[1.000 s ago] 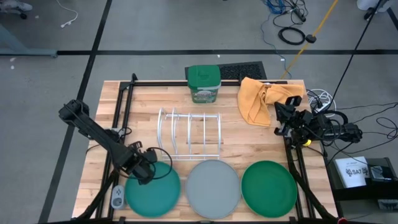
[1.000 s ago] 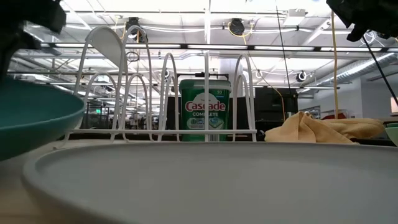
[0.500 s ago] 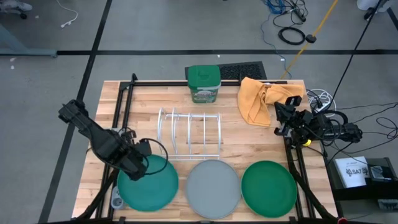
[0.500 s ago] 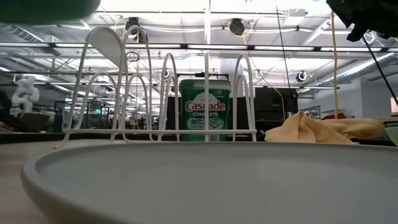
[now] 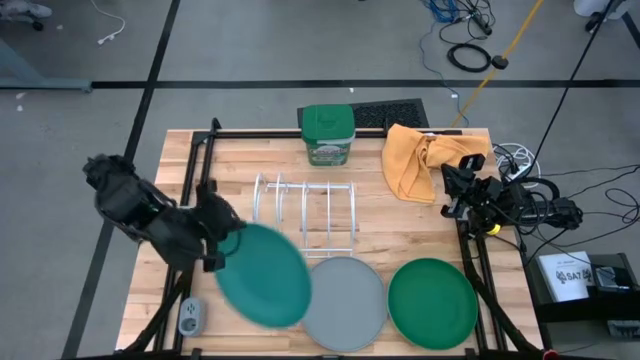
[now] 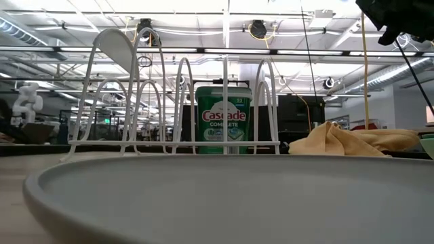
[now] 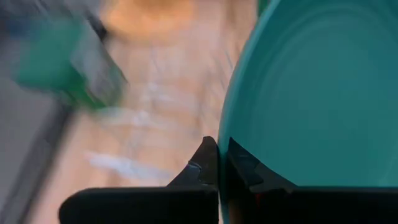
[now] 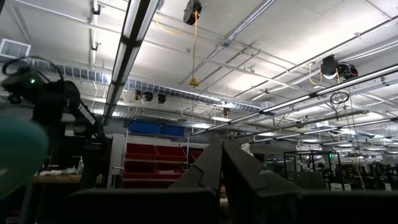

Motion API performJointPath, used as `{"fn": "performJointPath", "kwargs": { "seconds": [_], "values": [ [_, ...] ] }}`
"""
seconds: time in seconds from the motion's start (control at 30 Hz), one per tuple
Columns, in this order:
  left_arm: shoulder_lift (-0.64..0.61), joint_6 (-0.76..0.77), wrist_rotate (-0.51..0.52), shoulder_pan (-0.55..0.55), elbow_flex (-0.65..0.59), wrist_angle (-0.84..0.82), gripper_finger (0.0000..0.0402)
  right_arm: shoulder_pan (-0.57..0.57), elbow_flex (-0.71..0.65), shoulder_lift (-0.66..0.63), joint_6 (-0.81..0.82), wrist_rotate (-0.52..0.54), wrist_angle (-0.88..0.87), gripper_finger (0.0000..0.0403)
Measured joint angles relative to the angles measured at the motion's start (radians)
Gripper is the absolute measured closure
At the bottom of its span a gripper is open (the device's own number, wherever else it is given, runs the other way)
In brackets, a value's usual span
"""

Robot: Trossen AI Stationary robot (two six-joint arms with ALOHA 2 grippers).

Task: Sort dishes
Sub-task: Put the green plate into the dish rack

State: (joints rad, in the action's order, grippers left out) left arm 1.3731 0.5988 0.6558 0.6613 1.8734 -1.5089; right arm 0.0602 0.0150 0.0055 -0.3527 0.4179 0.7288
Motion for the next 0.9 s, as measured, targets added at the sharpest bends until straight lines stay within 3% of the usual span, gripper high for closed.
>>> {"fn": "performJointPath", "kwargs": {
  "seconds": [0.3,0.47,0.63,0.9],
  "values": [
    [0.000,-0.570,0.500,0.000,0.070,0.400,0.0401,0.000,0.000,0.000,0.004,0.000,0.007,0.0394],
    [0.005,-0.792,0.734,-0.001,0.067,0.588,0.0401,0.000,0.000,0.000,0.145,-0.004,0.054,0.0394],
    [0.014,-0.783,0.918,-0.001,0.065,0.601,0.0401,0.000,0.000,0.000,0.155,0.000,0.063,0.0394],
    [0.029,-0.656,0.917,-0.063,0.065,0.559,0.0401,0.000,0.000,0.000,-0.001,0.053,0.117,0.0394]
  ]
}}
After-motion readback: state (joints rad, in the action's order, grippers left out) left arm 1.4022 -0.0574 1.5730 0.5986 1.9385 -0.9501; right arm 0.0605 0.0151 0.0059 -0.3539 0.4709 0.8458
